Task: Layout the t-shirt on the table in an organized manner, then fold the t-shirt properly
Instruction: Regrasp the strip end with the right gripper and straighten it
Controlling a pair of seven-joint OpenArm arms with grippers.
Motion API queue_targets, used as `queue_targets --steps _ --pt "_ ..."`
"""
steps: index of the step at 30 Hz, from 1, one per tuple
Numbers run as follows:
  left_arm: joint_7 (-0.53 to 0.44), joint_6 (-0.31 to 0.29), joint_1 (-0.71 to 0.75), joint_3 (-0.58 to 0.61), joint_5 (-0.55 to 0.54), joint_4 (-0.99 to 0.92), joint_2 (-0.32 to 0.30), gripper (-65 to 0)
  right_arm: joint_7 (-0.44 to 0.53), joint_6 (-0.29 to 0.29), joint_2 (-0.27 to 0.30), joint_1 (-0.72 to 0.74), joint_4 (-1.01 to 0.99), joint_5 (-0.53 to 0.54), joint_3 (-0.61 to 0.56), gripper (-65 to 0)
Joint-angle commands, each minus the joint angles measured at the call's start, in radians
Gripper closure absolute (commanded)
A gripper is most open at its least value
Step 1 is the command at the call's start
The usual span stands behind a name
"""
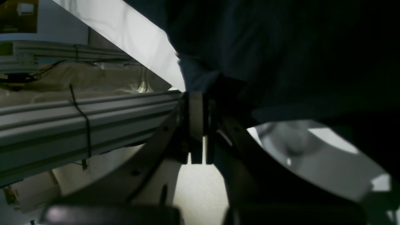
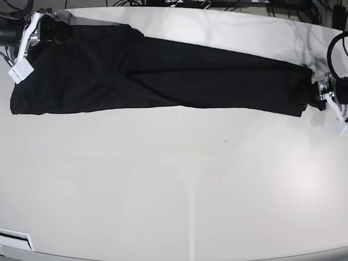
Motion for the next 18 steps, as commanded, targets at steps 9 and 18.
queue_targets --steps 9,18 --pt "-0.003 -0.003 -0.019 -0.006 -0.020 0.011 -0.027 -34.9 0.010 0.005 0.018 -0.006 0.015 -0.101 0.006 0.0" --pt "-0.003 -0.003 -0.022 -0.006 -0.020 0.011 -0.027 -34.9 0.204 0.005 0.018 -0.005 0.015 -0.203 0.006 0.0"
